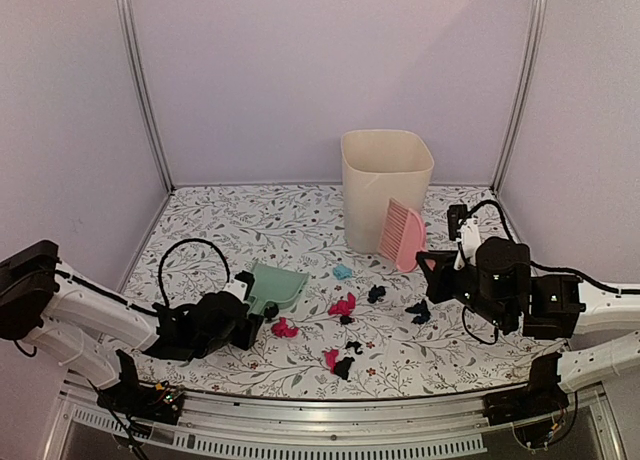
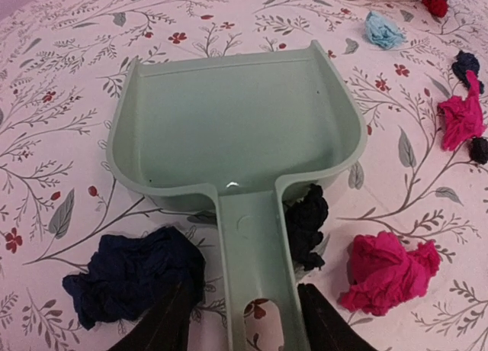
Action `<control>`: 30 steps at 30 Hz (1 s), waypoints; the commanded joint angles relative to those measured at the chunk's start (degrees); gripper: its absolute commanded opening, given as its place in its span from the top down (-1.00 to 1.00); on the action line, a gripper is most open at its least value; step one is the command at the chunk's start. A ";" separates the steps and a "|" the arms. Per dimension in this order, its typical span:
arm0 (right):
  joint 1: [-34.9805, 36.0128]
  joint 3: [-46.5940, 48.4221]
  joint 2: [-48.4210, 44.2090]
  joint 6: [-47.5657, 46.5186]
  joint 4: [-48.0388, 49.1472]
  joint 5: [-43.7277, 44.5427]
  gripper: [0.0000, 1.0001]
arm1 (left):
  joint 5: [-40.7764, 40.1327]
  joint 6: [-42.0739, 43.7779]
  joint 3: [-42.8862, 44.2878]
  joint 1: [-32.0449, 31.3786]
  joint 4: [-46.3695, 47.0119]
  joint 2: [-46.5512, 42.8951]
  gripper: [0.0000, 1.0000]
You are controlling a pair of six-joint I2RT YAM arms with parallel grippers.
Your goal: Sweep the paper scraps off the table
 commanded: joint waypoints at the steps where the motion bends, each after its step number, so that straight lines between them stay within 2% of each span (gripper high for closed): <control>1: -0.53 -1.23 0.27 -0.84 2.45 -0.32 1.00 | -1.08 0.05 -0.72 0.66 3.33 0.58 0.06; 6: -1.22 -1.64 1.23 -0.86 2.76 -1.12 1.00 | -1.61 1.09 -1.05 0.85 5.50 0.88 0.22; 7: -1.38 -1.64 1.34 -0.86 2.76 -1.33 1.00 | -2.01 1.10 -0.92 0.86 5.51 1.07 0.32; 10: -1.86 -1.90 1.57 -0.83 2.76 -1.95 1.00 | -4.96 0.59 0.44 0.87 3.95 0.74 0.93; 11: -2.00 -1.79 1.58 -0.92 2.76 -2.15 1.00 | -6.21 0.35 1.29 0.84 2.48 0.09 1.00; 14: -2.47 -1.08 1.23 -1.40 1.34 -2.00 1.00 | -8.50 1.02 4.68 0.78 -3.40 -3.51 1.00; 20: -3.43 0.91 -0.32 -1.73 -2.00 -2.77 1.00 | -7.61 4.76 10.79 0.66 -11.24 -10.21 1.00; 26: -3.44 1.33 -1.14 -1.17 -2.69 -4.05 1.00 | -3.90 3.16 10.19 0.73 -16.00 -13.19 0.95; 30: -3.38 1.26 -0.70 -0.52 -2.94 -5.77 1.00 | 1.76 2.85 8.73 0.79 -16.82 -15.04 0.92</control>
